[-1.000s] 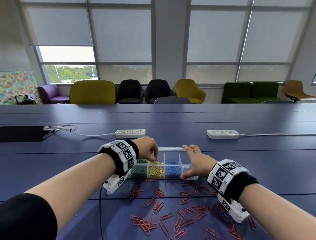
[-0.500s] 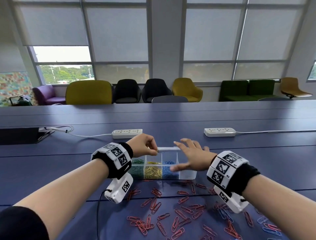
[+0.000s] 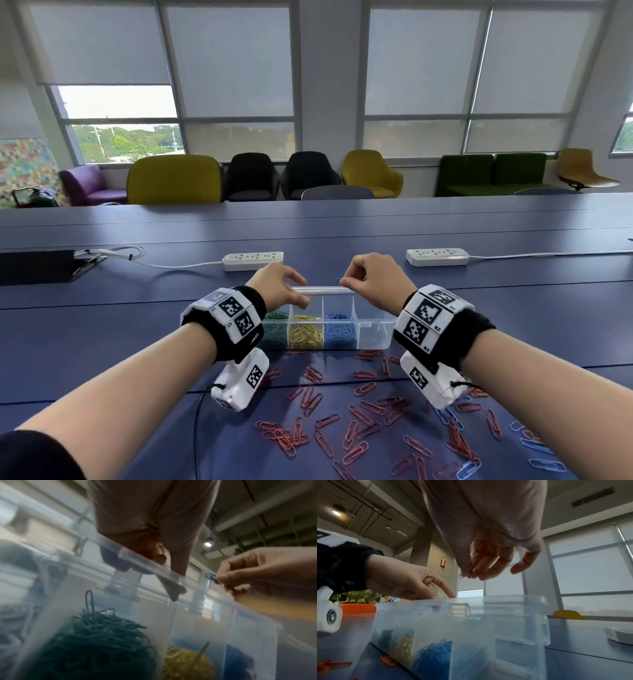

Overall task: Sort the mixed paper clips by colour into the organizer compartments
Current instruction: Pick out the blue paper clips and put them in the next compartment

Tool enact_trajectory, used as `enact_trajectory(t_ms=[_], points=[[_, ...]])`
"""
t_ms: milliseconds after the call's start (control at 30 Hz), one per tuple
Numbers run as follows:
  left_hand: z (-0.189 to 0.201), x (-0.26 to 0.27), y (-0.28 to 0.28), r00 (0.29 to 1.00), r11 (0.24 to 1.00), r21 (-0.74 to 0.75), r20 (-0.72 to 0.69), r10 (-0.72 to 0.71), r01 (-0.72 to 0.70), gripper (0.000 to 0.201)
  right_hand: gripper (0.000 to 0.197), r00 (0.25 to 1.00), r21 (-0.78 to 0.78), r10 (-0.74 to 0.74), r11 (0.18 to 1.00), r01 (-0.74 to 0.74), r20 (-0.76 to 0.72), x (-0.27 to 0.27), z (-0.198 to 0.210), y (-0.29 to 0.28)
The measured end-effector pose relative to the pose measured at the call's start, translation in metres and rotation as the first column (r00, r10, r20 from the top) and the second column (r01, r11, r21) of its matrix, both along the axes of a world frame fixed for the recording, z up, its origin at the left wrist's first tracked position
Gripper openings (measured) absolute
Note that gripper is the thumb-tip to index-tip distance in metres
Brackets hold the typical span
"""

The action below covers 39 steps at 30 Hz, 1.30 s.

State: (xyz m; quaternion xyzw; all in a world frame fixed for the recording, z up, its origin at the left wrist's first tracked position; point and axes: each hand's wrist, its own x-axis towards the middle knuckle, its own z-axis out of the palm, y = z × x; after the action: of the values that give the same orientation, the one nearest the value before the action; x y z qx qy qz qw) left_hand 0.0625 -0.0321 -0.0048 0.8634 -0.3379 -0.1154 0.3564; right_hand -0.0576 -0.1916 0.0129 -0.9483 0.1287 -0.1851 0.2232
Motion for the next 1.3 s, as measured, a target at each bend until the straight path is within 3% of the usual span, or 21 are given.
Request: enact_trajectory(t_ms=[100, 167, 267, 433, 500, 600, 667, 767, 833, 933, 1000, 1133, 1300], points=[[-0.001, -0.006, -0.005, 0.979, 0.978, 0.198, 0.203, 0.023, -0.064, 0.023, 0.020, 1.000, 0.008, -0.011, 1.000, 0.011, 0.009, -0.002, -0.005, -0.003], [0.003, -0.014, -0.007, 0.961, 0.961, 0.257, 0.276, 0.031, -0.105, 0.026, 0.014, 0.997, -0.075, -0.008, 0.997, 0.002, -0.081, -0.005, -0.008, 0.002], [0.011, -0.027, -0.005, 0.938, 0.951, 0.281, 0.345, 0.022, -0.126, 0.025, 0.029, 0.980, -0.195, -0.038, 0.981, -0.001, -0.195, -0.014, -0.007, 0.004], [0.020, -0.059, 0.002, 0.868, 0.980, 0.200, 0.486, -0.102, 0.003, 0.014, 0.028, 0.983, -0.171, 0.098, 0.978, -0.124, -0.153, -0.062, 0.013, -0.018], [0.021, -0.078, 0.000, 0.855, 0.969, 0.215, 0.473, -0.215, 0.125, 0.013, 0.021, 0.949, -0.132, 0.191, 0.964, -0.229, -0.250, -0.091, 0.018, -0.027], [0.018, -0.110, -0.016, 0.826, 0.897, 0.292, 0.369, -0.426, 0.332, 0.015, 0.009, 0.828, -0.058, 0.238, 0.949, -0.309, -0.508, -0.129, 0.013, -0.040], [0.011, -0.130, -0.032, 0.795, 0.827, 0.343, 0.272, -0.542, 0.446, 0.015, 0.009, 0.756, -0.025, 0.230, 0.951, -0.309, -0.613, -0.145, 0.002, -0.048], [-0.001, -0.156, -0.056, 0.742, 0.734, 0.395, 0.167, -0.649, 0.553, 0.018, 0.002, 0.705, 0.030, 0.210, 0.966, -0.258, -0.678, -0.156, -0.015, -0.056], [-0.009, -0.167, -0.069, 0.714, 0.695, 0.456, 0.165, -0.680, 0.556, 0.026, 0.002, 0.700, 0.046, 0.202, 0.971, -0.236, -0.685, -0.156, -0.022, -0.060], [-0.016, -0.172, -0.081, 0.704, 0.680, 0.500, 0.180, -0.687, 0.536, 0.033, 0.007, 0.749, 0.030, 0.176, 0.978, -0.205, -0.639, -0.153, -0.028, -0.068], [-0.020, -0.170, -0.085, 0.710, 0.675, 0.517, 0.169, -0.683, 0.526, 0.032, 0.011, 0.783, 0.021, 0.161, 0.982, -0.186, -0.600, -0.151, -0.030, -0.072], [-0.024, -0.164, -0.089, 0.734, 0.680, 0.526, 0.145, -0.663, 0.510, 0.020, 0.009, 0.779, 0.099, 0.175, 0.984, -0.145, -0.602, -0.144, -0.036, -0.075], [-0.027, -0.166, -0.089, 0.703, 0.616, 0.627, 0.148, -0.696, 0.477, 0.028, 0.016, 0.794, 0.072, 0.160, 0.987, -0.145, -0.587, -0.136, -0.042, -0.075]])
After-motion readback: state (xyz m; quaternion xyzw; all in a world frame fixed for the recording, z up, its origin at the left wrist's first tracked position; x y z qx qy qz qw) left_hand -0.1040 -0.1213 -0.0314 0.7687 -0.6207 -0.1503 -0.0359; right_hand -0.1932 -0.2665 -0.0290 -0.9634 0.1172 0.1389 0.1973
